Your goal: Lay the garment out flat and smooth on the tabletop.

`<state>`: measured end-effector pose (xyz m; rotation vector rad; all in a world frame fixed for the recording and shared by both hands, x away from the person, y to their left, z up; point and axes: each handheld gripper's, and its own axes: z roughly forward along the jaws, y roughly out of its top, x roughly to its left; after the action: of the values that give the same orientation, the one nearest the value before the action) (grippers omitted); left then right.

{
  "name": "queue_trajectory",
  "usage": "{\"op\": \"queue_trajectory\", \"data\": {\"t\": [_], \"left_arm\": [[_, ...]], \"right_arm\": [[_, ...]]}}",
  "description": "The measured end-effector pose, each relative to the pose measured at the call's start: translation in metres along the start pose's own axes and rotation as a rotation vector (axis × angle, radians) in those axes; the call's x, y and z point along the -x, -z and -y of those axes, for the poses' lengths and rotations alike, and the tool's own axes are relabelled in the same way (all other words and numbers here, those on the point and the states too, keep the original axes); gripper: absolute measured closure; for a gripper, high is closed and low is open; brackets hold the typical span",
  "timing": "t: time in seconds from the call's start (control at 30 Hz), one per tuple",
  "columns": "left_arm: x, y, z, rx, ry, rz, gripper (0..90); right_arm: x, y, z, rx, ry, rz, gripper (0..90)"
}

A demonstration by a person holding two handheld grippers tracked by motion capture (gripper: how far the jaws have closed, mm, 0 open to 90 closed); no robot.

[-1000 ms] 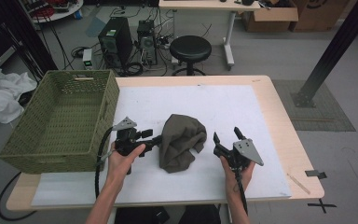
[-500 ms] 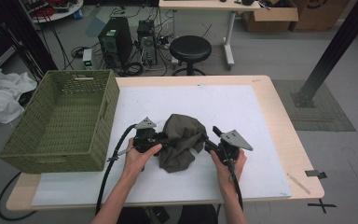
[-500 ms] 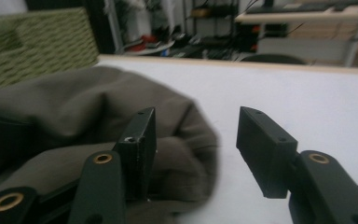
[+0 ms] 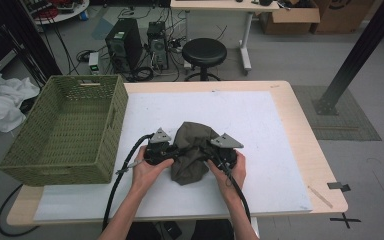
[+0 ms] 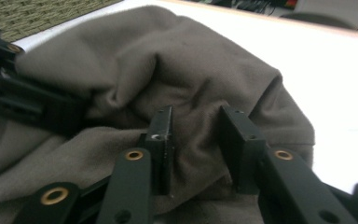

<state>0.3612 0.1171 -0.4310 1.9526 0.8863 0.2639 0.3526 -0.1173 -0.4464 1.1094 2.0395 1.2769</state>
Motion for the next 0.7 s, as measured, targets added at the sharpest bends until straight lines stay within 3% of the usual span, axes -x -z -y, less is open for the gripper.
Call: {"op": "queue_trajectory", "data": {"t": [0.2, 0.37, 0.47, 0.57, 0.7], "left_arm": [[-0.016, 0.028, -0.004, 0.096, 0.068, -0.08, 80.3], [-0.035, 0.045, 0.006, 0.091, 0.142, -0.189, 80.6], [-0.041, 0.052, 0.013, 0.091, 0.184, -0.265, 80.4], [-0.044, 0.056, 0.016, 0.112, 0.223, -0.252, 74.2], [-0.041, 0.061, 0.014, 0.138, 0.236, -0.234, 53.0]], "right_arm": [[0.005, 0.01, 0.005, 0.0, -0.047, -0.024, 76.9], [0.01, 0.024, 0.011, -0.018, -0.039, -0.014, 79.0], [0.013, 0.03, 0.013, -0.01, -0.048, 0.01, 73.5], [0.016, 0.032, 0.013, -0.005, -0.057, 0.001, 69.2], [0.013, 0.023, 0.004, -0.017, -0.003, 0.014, 62.8]]}}
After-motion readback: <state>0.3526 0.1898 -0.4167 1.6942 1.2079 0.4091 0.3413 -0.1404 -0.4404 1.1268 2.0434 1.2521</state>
